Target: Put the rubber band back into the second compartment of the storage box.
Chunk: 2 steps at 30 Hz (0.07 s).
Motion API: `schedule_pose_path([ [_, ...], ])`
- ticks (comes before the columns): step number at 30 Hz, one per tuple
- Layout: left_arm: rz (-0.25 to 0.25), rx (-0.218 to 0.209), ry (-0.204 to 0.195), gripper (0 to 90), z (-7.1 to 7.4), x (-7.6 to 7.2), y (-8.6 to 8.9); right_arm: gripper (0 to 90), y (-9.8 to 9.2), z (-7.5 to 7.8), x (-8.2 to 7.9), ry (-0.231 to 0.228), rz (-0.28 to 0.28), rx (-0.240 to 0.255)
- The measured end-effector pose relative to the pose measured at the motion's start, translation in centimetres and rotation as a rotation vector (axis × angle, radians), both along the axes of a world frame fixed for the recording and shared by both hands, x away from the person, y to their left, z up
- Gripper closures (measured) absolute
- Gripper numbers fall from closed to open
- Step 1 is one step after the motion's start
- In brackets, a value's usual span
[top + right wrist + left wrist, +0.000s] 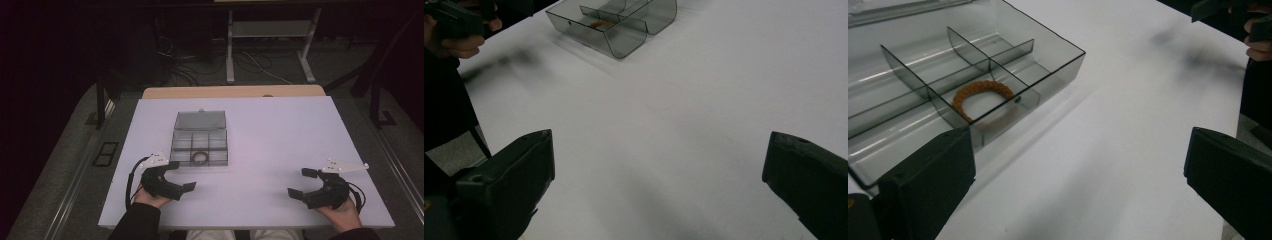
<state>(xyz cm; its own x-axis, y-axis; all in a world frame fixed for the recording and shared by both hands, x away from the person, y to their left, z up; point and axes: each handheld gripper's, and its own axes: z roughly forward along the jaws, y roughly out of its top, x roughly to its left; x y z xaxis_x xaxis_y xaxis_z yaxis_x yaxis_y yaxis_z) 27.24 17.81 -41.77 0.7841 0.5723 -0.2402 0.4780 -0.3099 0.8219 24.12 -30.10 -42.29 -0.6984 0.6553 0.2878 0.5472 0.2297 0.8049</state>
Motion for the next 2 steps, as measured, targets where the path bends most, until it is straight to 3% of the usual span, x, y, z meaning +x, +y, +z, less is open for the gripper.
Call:
schedule_pose_path([
  [2, -0.002, 0.000, 0.005, 0.0, -0.18, 0.06, -0.06, 0.0, 0.02, -0.08, 0.01, 0.003, 0.001, -0.003],
])
